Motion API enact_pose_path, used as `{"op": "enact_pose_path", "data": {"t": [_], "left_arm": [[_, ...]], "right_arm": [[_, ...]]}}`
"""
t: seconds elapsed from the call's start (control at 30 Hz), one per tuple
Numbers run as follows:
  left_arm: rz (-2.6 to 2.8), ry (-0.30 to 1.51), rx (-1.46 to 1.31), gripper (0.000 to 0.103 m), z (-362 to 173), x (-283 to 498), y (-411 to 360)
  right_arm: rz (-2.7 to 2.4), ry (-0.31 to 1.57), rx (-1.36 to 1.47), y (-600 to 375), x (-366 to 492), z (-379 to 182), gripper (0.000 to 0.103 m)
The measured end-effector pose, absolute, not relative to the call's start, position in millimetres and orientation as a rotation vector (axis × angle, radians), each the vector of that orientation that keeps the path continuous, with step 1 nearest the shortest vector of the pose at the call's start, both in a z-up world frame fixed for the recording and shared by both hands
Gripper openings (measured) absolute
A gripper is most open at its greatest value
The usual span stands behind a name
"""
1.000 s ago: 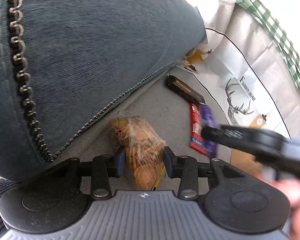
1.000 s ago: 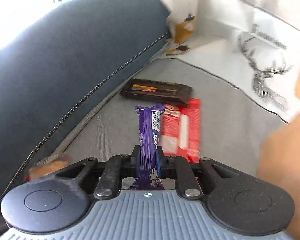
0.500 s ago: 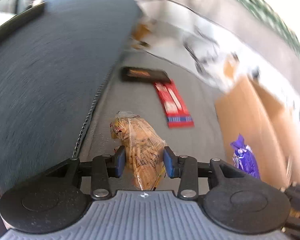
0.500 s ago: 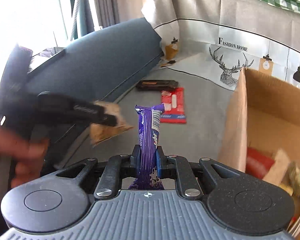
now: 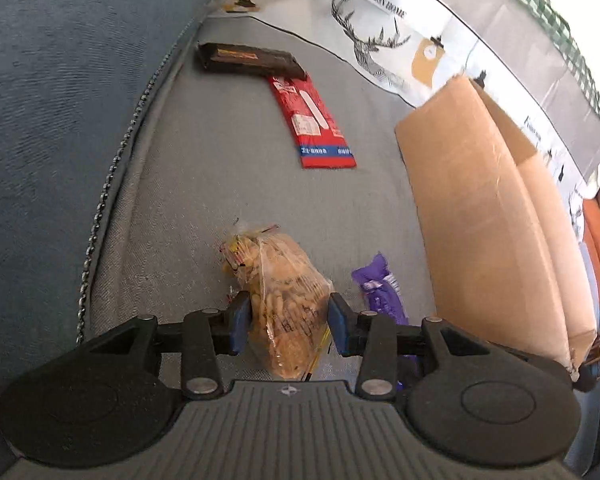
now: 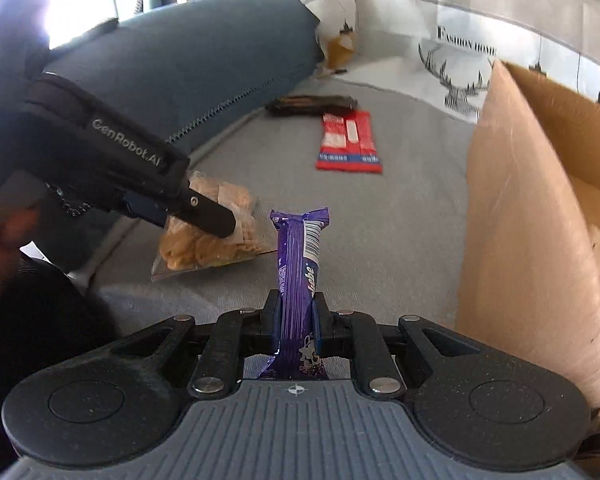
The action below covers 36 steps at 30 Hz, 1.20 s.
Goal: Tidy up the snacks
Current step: 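Lower the left tool around the clear cookie bag while right tool lowers purple bar, then close the left tool on the cookie bag while right tool closes on purple bar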
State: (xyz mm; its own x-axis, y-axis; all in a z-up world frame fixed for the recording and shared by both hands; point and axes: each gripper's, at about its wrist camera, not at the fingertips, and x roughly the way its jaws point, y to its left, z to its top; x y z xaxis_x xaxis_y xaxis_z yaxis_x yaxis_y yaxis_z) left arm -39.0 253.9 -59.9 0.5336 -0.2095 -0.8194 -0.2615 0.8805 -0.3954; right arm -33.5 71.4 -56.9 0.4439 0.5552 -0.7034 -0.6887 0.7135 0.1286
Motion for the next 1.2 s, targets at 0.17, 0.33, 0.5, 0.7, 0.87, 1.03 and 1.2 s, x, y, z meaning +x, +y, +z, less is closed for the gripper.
{"op": "enact_pose_path", "data": {"t": [0.17, 0.33, 0.5, 0.7, 0.87, 1.03, 1.2], "left_arm": [[0.063, 1.029, -0.530, 0.051, -63, -35, 254], [0.084, 1.034, -0.522, 0.056, -64, -35, 252], [0.094, 1.050, -0.537, 0.062, -66, -33, 254], [0.100, 1.065, -0.504, 0.067, -67, -28, 250], [0.101, 1.065, -0.482, 0.069, -68, -26, 246], [0.102, 1.066, -0.464, 0.071, -68, -24, 243], [0.101, 1.068, -0.426, 0.072, -68, -21, 238]], "right_arm": [[0.789, 0.830, -0.193, 73, -32, -66, 0.019], [0.789, 0.851, -0.183, 71, -31, -68, 0.029], [0.786, 0.854, -0.177, 69, -31, -67, 0.035], [0.785, 0.862, -0.183, 71, -32, -69, 0.036], [0.784, 0.860, -0.186, 71, -32, -69, 0.036], [0.784, 0.859, -0.187, 71, -32, -70, 0.036], [0.787, 0.856, -0.181, 70, -31, -69, 0.036]]}}
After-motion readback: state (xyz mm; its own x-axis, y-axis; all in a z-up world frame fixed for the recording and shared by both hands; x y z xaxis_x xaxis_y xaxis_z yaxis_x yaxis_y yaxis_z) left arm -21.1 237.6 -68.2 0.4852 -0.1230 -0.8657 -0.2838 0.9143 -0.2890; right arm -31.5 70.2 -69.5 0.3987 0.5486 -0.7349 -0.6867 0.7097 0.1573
